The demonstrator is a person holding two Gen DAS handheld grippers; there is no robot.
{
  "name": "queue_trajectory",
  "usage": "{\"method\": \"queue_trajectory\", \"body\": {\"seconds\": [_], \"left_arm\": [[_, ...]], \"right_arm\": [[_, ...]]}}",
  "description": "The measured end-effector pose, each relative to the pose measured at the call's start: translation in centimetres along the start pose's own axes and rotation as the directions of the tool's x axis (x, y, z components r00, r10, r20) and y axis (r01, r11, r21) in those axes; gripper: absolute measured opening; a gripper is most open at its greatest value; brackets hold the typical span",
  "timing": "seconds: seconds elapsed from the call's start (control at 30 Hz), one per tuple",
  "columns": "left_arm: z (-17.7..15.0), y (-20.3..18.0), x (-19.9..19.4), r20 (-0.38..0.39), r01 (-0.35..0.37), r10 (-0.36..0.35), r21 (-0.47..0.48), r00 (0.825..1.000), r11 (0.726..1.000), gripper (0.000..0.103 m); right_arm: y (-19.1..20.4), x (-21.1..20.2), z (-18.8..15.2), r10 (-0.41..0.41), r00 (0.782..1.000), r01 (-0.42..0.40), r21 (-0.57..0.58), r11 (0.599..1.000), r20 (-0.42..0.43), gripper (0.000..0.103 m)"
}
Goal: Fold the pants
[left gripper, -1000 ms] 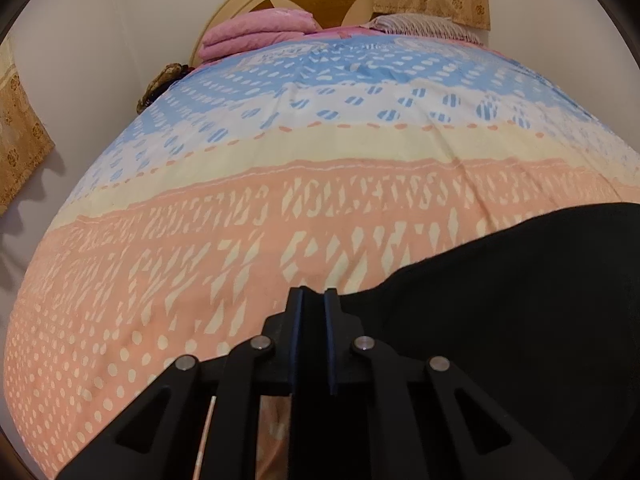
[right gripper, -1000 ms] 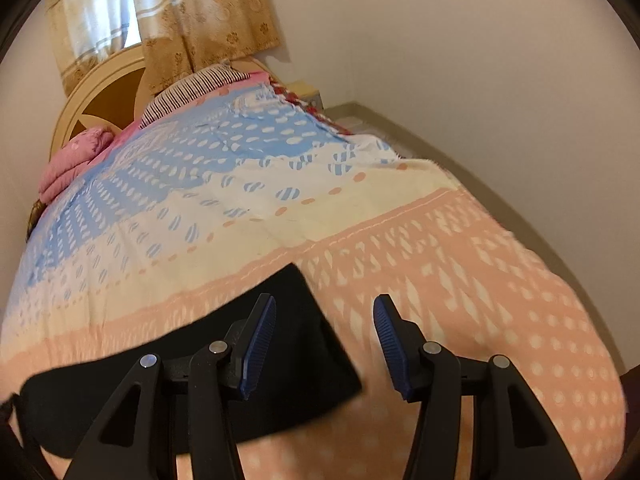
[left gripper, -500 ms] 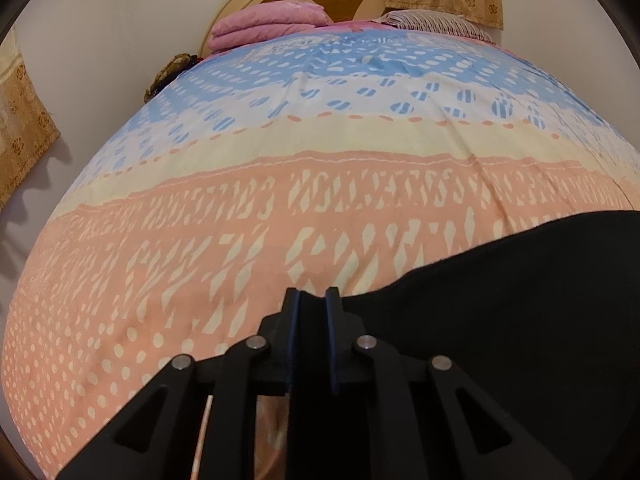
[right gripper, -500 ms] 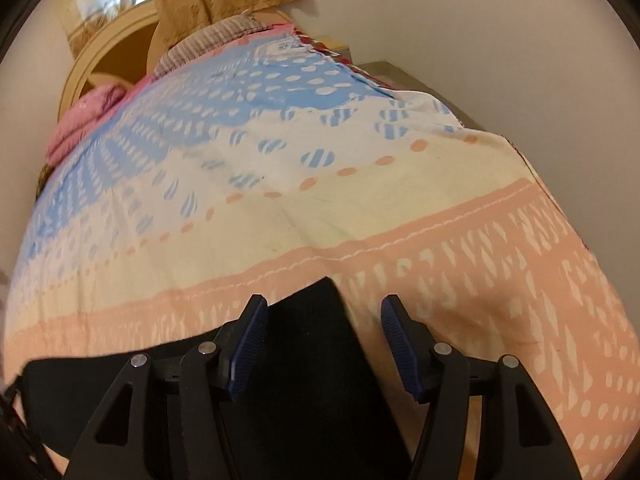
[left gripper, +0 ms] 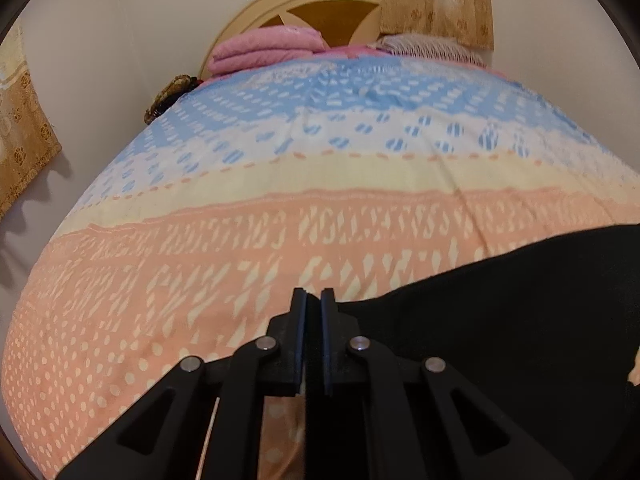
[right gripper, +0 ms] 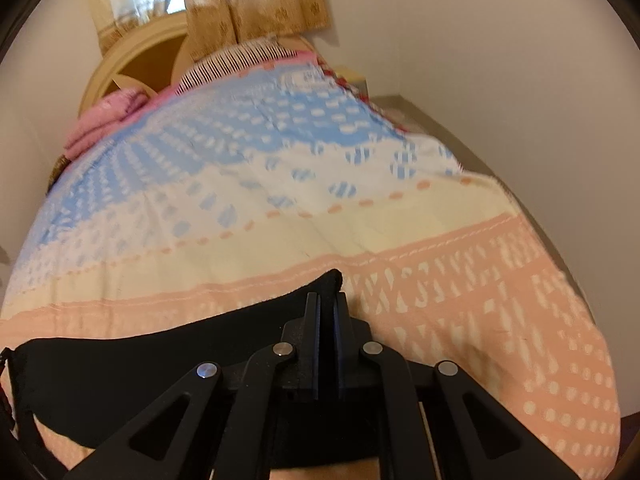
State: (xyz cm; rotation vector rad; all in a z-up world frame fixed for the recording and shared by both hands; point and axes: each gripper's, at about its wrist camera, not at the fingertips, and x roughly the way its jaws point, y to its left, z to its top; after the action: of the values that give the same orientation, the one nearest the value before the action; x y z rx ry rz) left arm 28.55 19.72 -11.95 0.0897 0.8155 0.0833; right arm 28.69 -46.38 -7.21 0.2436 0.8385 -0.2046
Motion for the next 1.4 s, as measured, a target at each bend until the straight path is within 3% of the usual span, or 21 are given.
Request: {"method": "queue_trajectory", "body": {"seconds": [0.17, 0.33, 0.4, 0.47, 0.5, 0.53, 0.57, 0.6, 0.63, 0.67, 0.8, 0.87, 0.9, 1.0, 1.1, 1.27, 1.4], "left_arm": [[0.1, 1.2, -1.7, 0.056, 0.014, -0.012, -0.03, 0.998, 0.999, 0.004], [-0.5, 2.2, -2.5, 0.072, 0.109, -0.105, -0.053, 0.992, 0.993, 0.003], [-0.8, 1.9, -2.0, 0.051, 0.064, -0.061, -0.045, 0.997, 0.997, 0.004], [-0.8, 2.5, -1.2, 0.029, 0.059, -0.057, -0.102, 0.998, 0.993, 0.005], [-0.8, 2.8, -0.6, 0.017, 0.069, -0.067, -0.135, 0.998, 0.988, 0.014], [-0.7, 3.0, 0.0, 0.004, 0.067, -0.067, -0.158, 0.998, 0.985, 0.031], [-0.8, 3.1, 0.4, -0.004, 0.062, -0.063, -0.179, 0.998, 0.982, 0.041], [-0.8, 3.1, 0.6, -0.004, 0.07, -0.072, -0.191, 0.997, 0.979, 0.063], [-0.9, 2.9, 0.9, -0.004, 0.075, -0.077, -0.195, 0.997, 0.978, 0.075], [-1.0, 2.7, 1.0, -0.003, 0.075, -0.077, -0.192, 0.997, 0.978, 0.076], [-1.1, 1.7, 2.1, -0.032, 0.101, -0.107, -0.156, 0.994, 0.983, 0.075], [-1.2, 1.0, 3.1, -0.073, 0.116, -0.126, -0.128, 0.989, 0.985, 0.057], [-1.2, 0.7, 3.5, -0.095, 0.128, -0.14, -0.117, 0.986, 0.985, 0.036], [-1.1, 0.4, 3.6, -0.102, 0.132, -0.143, -0.112, 0.984, 0.985, 0.03], [-0.9, 0.5, 3.3, -0.094, 0.133, -0.142, -0.1, 0.985, 0.986, 0.014], [-0.7, 1.1, 1.1, -0.006, 0.148, -0.149, -0.084, 0.989, 0.985, 0.013], [-0.7, 2.0, -1.4, 0.069, 0.185, -0.179, -0.091, 0.981, 0.978, 0.012]], "right_arm": [[-0.5, -3.7, 0.0, 0.013, 0.996, -0.014, 0.01, 1.0, 0.089, 0.005], [-0.4, -6.9, -1.0, 0.05, 0.985, -0.049, -0.012, 0.999, 0.165, 0.005], [-0.3, -6.8, -1.4, 0.03, 0.987, -0.026, -0.028, 0.999, 0.156, 0.005], [-0.3, -6.4, -1.7, 0.024, 0.989, -0.023, -0.014, 1.0, 0.145, 0.005], [-0.4, -6.3, -1.8, 0.024, 0.989, -0.023, -0.006, 1.0, 0.143, 0.005], [-0.4, -6.2, -1.8, 0.022, 0.99, -0.022, -0.001, 1.0, 0.14, 0.005], [-0.4, -6.1, -2.0, 0.019, 0.99, -0.019, -0.003, 1.0, 0.138, 0.005], [-0.3, -6.0, -2.1, 0.016, 0.991, -0.015, -0.008, 1.0, 0.136, 0.005], [-0.2, -6.0, -2.1, 0.016, 0.991, -0.015, -0.012, 1.0, 0.134, 0.005], [-0.1, -5.9, -2.1, 0.017, 0.991, -0.015, -0.016, 1.0, 0.132, 0.005], [-0.2, -5.3, -2.0, 0.008, 0.992, -0.006, -0.019, 1.0, 0.125, 0.005], [-0.2, -4.8, -2.0, 0.003, 0.993, -0.001, -0.015, 1.0, 0.12, 0.005], [-0.2, -4.6, -2.0, 0.0, 0.993, 0.001, -0.014, 1.0, 0.115, 0.005], [-0.1, -3.9, -2.1, -0.009, 0.994, 0.011, -0.016, 1.0, 0.105, 0.005], [0.0, -3.6, -2.1, -0.015, 0.995, 0.016, -0.011, 1.0, 0.102, 0.005], [0.2, -4.9, -2.0, -0.008, 0.992, 0.01, -0.019, 1.0, 0.124, 0.005], [0.1, -6.5, -2.0, 0.001, 0.988, 0.003, -0.021, 1.0, 0.153, 0.005]]}}
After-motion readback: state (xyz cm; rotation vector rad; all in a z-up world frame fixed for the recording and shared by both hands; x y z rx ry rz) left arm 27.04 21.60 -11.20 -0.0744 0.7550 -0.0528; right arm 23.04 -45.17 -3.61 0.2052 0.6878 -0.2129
